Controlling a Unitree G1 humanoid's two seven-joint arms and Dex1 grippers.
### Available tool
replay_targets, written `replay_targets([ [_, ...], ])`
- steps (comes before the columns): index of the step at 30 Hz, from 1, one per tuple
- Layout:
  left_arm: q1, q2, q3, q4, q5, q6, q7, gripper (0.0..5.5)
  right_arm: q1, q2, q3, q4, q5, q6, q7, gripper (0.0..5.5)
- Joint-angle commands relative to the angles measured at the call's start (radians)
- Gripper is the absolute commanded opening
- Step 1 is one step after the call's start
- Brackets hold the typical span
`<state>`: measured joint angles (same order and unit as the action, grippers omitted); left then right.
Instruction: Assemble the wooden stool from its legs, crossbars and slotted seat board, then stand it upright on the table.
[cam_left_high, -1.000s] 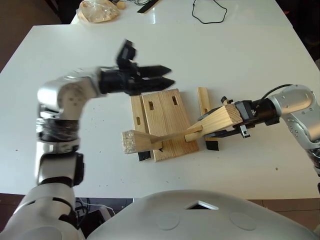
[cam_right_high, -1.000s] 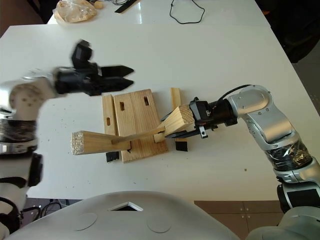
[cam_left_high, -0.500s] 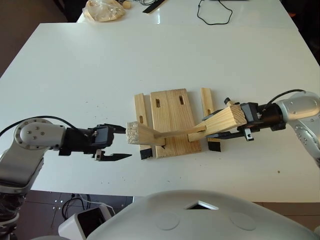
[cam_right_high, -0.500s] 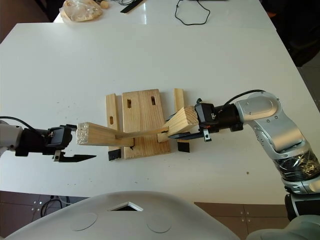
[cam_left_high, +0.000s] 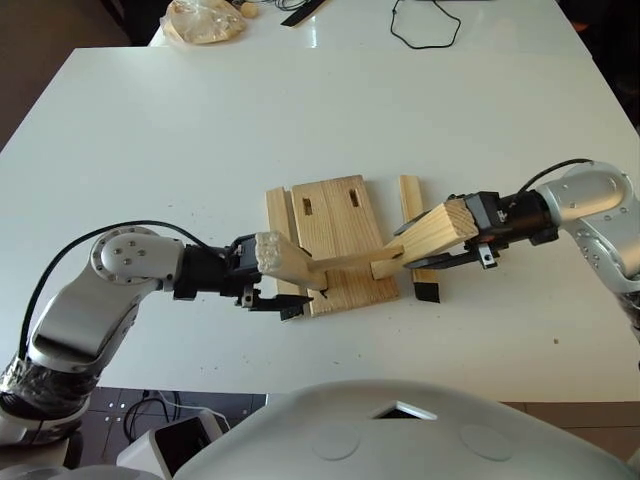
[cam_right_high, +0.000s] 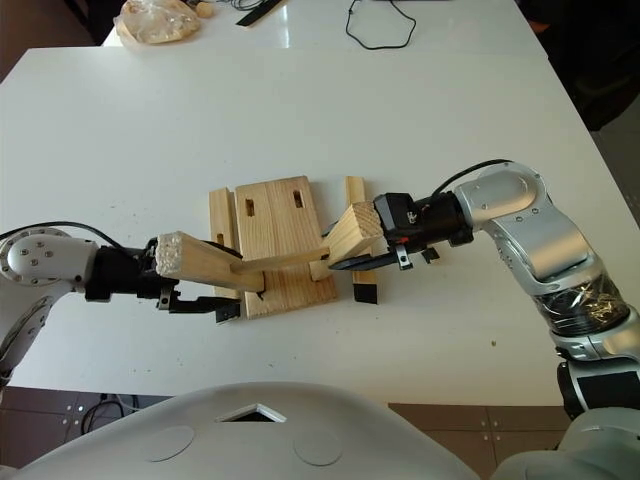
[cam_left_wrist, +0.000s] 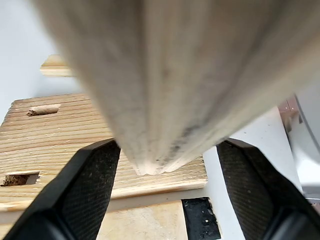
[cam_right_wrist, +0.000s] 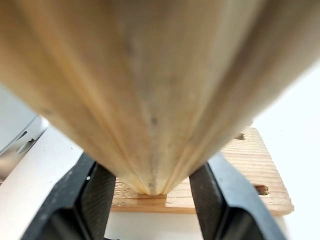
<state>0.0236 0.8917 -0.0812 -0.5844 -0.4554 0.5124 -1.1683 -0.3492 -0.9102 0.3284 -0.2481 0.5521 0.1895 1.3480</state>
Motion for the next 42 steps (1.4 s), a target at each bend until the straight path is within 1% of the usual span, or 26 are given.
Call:
replay_targets([
  [1, -0.115, -0.083, -0.113, -0.026, -0.024, 0.030, 0.017, 3.40, -0.030, 0.091, 0.218, 0.027, -0.213, 0.073, 0.016, 2.02],
  [6, -0.200, -0.148, -0.124, 0.042, -0.036, 0.071, 0.033, 3.40, -0.058, 0.128, 0.258, 0.039, -0.205, 0.114, 0.026, 2.02],
  [13, -0.249, -0.237, -0.197, 0.068, 0.008, 0.081, 0.050, 3.40, -0.107, 0.195, 0.322, 0.083, -0.260, 0.125, 0.017, 2.02],
  [15, -0.257, -0.250, -0.198, 0.070, 0.007, 0.093, 0.059, 3.40, -0.111, 0.202, 0.309, 0.099, -0.255, 0.123, 0.008, 2.02],
  [17, -0.247, -0.234, -0.179, 0.082, 0.020, 0.087, 0.060, 3.40, -0.108, 0.188, 0.272, 0.105, -0.231, 0.125, 0.002, 2.02],
  [21, -0.209, -0.191, -0.090, 0.108, 0.002, 0.111, 0.074, 3.40, -0.084, 0.134, 0.179, 0.113, -0.174, 0.125, -0.001, 2.02],
  [25, -0.201, -0.163, -0.062, 0.135, 0.014, 0.101, 0.077, 4.04, -0.081, 0.107, 0.122, 0.142, -0.156, 0.114, -0.012, 2.02],
  [28, -0.195, -0.145, -0.067, 0.165, 0.049, 0.064, 0.076, 4.54, -0.102, 0.118, 0.092, 0.156, -0.147, 0.115, -0.035, 2.02],
  [29, -0.191, -0.142, -0.067, 0.174, 0.056, 0.054, 0.074, 4.70, -0.109, 0.122, 0.083, 0.155, -0.139, 0.121, -0.038, 2.38],
  [34, -0.161, -0.119, -0.053, 0.186, 0.056, 0.034, 0.062, 5.39, -0.130, 0.130, 0.048, 0.141, -0.133, 0.156, -0.006, 3.02],
  [38, -0.156, -0.099, -0.040, 0.205, 0.059, 0.017, 0.051, 5.40, -0.127, 0.126, 0.024, 0.143, -0.153, 0.152, -0.005, 3.63],
  [42, -0.115, -0.061, -0.009, 0.202, 0.058, -0.006, 0.032, 5.40, -0.124, 0.104, 0.005, 0.166, -0.191, 0.124, 0.016, 3.67],
])
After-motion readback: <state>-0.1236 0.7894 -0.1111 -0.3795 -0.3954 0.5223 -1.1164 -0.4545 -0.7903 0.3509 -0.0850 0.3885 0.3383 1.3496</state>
